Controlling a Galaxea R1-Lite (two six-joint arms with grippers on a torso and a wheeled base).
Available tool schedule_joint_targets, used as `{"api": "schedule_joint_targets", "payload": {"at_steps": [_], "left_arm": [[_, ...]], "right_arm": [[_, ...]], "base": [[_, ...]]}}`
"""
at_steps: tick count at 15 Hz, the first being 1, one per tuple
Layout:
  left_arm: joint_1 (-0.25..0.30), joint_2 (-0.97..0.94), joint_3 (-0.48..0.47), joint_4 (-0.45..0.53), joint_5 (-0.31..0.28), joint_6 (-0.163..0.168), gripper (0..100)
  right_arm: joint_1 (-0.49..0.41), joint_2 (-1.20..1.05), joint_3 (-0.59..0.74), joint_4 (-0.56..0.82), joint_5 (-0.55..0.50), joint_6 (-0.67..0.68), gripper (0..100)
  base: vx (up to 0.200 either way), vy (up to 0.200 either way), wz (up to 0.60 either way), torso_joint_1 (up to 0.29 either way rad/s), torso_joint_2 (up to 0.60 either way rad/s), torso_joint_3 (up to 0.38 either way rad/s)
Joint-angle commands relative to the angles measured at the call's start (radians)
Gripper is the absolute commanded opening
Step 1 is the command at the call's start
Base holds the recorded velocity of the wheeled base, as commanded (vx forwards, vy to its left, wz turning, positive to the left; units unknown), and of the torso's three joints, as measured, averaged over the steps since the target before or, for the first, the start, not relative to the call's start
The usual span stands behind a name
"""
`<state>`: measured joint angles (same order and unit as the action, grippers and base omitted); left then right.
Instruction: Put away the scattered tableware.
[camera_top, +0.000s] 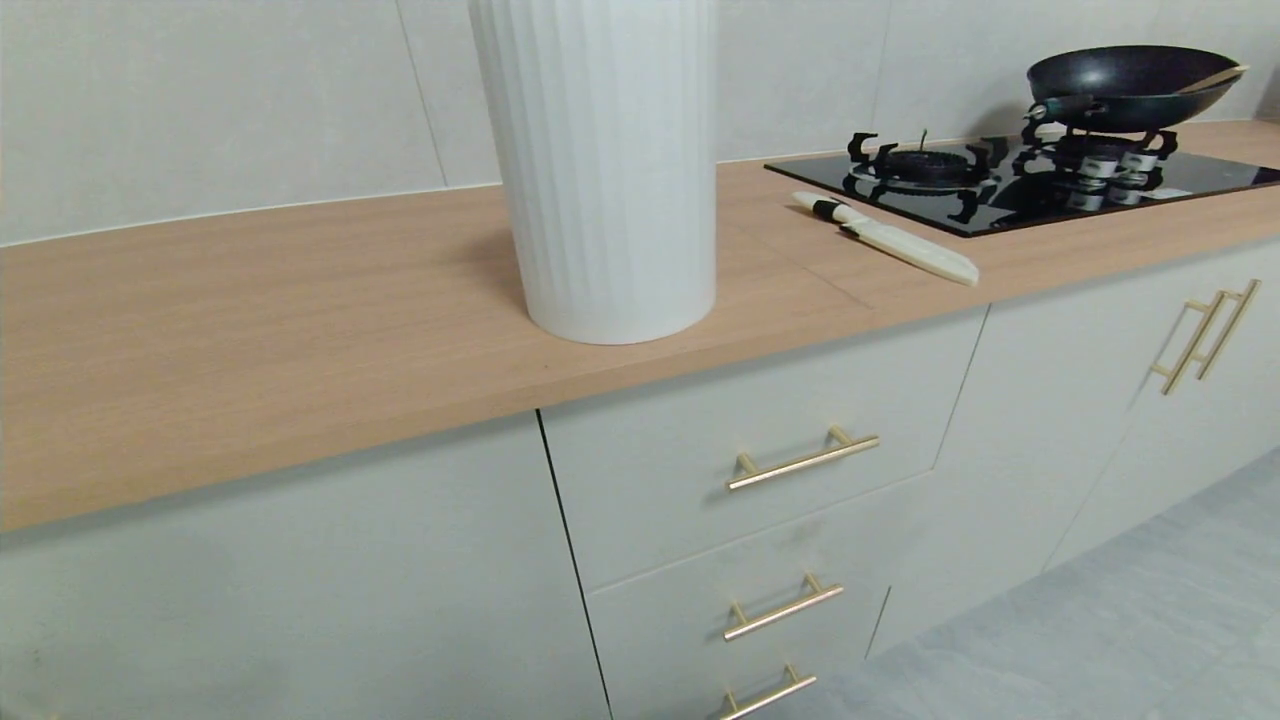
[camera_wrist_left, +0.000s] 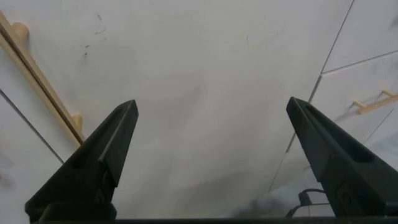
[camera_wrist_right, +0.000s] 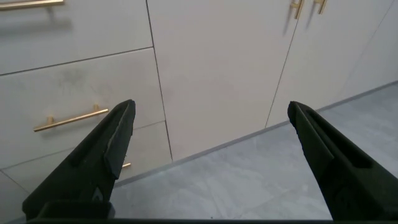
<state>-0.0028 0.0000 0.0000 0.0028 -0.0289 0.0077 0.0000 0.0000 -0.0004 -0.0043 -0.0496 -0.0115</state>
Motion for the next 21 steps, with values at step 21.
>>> {"api": "schedule_joint_targets", "payload": {"at_steps": [21], "left_arm": [[0.0,0.0,0.0,0.0,0.0,0.002,100]], "right_arm": [[0.0,0.002,0.0,0.0,-0.001,0.001,100]], "base": [[0.0,-0.057,0.26,0.002,0.0,0.002]]}}
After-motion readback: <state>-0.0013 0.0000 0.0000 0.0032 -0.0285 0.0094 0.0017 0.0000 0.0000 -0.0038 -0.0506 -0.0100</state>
